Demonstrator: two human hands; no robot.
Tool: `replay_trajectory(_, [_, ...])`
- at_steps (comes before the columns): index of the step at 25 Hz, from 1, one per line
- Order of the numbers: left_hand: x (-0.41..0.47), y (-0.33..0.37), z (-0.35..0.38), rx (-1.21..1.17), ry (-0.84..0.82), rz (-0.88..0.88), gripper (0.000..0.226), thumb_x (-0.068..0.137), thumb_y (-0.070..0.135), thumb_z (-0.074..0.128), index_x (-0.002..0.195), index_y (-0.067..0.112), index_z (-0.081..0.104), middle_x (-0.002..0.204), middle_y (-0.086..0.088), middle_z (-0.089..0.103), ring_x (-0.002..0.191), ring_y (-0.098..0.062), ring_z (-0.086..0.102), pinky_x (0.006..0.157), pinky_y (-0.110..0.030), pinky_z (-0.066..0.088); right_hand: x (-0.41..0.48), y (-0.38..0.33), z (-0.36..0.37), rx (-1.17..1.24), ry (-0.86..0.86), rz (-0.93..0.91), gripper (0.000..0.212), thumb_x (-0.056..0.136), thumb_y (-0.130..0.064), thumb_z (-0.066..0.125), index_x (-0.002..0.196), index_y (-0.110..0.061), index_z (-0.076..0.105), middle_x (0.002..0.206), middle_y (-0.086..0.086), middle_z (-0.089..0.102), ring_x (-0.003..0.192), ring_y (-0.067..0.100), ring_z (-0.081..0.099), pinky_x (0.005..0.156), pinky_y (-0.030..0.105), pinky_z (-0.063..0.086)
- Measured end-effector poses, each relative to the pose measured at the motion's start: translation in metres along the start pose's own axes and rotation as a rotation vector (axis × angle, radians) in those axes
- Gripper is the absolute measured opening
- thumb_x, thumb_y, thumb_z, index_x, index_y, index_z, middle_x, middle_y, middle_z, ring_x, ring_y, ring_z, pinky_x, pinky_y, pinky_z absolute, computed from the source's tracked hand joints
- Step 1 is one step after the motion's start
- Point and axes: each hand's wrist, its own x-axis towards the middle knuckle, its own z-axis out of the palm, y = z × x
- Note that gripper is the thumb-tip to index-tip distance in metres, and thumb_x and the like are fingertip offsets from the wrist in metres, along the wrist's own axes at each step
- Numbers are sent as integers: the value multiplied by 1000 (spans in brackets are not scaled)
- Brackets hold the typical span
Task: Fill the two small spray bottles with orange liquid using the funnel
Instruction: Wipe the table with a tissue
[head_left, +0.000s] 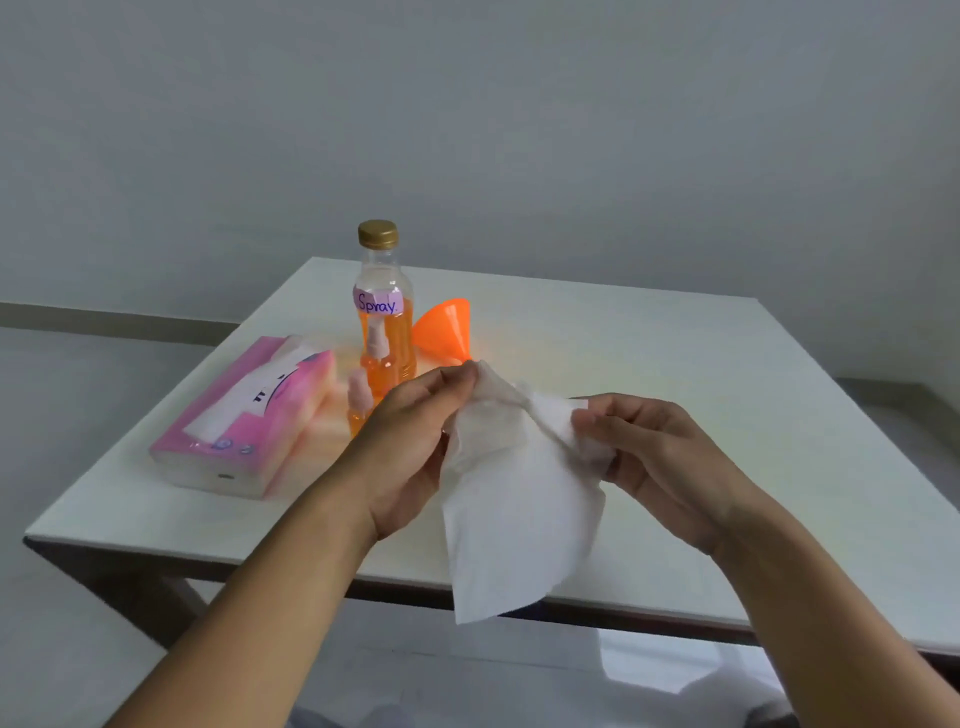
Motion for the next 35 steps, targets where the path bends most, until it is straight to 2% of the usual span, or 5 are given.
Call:
replay_trajectory(7, [21,-31,20,40,-201,-375,48,87,46,65,122,14,68,112,-10,73,102,-24,70,75,-31,55,-14,1,-43,-19,221,129,21,91,-25,69,98,-10,82,99,12,80,79,24,75,72,34,62])
replay_trajectory(12, [40,-46,35,147,-218,-256,49,82,-7,67,126,12,60,117,-8,72,107,-25,69,92,-39,55,-23,5,-77,-17,11,251,35,90,-12,70,125,-10,71,122,16,74,113,36,71,99,48,56])
replay_trajectory(24, [51,-54,43,613,-117,288,48,75,-25,59,71,20,76,110,10,74,108,-7,64,88,-26,52,-25,22,-101,-226,197,-142,38,88,18,62,72,-11,79,109,13,77,106,29,73,75,34,60])
replay_trajectory(31, [50,-53,41,612,-162,294,51,85,-19,55,76,25,79,93,5,75,93,-11,68,79,-25,55,-36,10,-119,-256,63,23,38,91,0,47,92,-8,84,110,12,77,104,24,72,85,30,56])
replay_trajectory(35, [45,-49,44,560,-223,212,46,91,-13,53,86,25,78,106,5,74,105,-16,67,86,-30,56,-36,6,-117,-134,164,18,15,84,-16,73,92,-7,83,103,15,78,93,23,73,82,30,60])
